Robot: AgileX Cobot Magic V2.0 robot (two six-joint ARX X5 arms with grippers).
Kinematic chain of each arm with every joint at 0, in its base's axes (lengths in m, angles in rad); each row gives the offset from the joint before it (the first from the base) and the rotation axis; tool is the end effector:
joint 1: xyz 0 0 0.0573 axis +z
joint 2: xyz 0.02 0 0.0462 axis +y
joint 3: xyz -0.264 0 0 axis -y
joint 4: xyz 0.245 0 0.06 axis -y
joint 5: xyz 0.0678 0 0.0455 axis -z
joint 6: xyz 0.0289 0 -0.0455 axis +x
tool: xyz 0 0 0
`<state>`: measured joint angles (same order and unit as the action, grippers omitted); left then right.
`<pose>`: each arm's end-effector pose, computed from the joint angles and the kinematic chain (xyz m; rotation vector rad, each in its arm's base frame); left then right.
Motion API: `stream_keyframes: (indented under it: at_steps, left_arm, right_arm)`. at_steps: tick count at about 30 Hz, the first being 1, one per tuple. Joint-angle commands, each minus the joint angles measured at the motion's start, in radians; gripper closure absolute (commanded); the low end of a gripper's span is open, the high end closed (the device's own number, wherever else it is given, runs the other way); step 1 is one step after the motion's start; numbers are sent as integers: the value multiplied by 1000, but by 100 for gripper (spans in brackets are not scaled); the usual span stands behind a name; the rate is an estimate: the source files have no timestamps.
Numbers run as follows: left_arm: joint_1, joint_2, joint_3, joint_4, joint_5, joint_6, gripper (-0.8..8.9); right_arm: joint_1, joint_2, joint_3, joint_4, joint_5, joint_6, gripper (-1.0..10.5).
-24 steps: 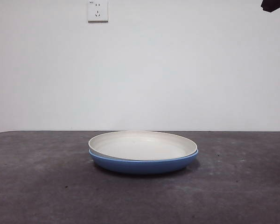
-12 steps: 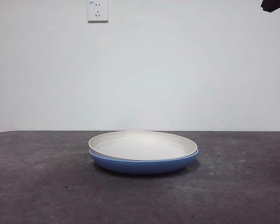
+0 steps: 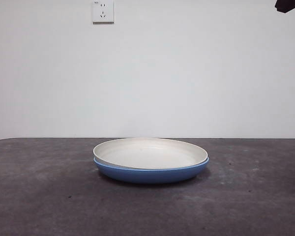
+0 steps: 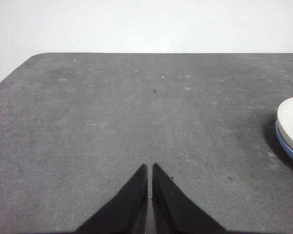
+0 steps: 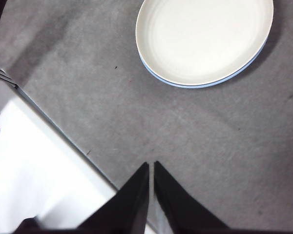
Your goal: Pick up the white plate, put it on the blue plate, put it on desk
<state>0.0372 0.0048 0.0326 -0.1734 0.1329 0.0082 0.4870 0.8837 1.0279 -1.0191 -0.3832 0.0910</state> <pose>0.0947 -0.0003 0.1576 -0.0042 0.1447 -0.0961 0.1249 0.0784 0.3296 0.0328 0.9364 0.7708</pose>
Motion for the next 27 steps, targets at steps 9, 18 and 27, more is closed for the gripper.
stream_keyframes:
  at_steps: [9,18,27]
  left_arm:
    - [2,-2,-21,-8,0,-9,798]
    - [2,-2,-21,-8,0,-9,798]
    - [2,-2,-21,-8,0,-9,798]
  right_arm:
    - [-298,-212,-135,477,-4,-71,935]
    - [-499,-514,-533,836,131,-84,935]
    - [-522,-770,-853,1050,157,-79,935]
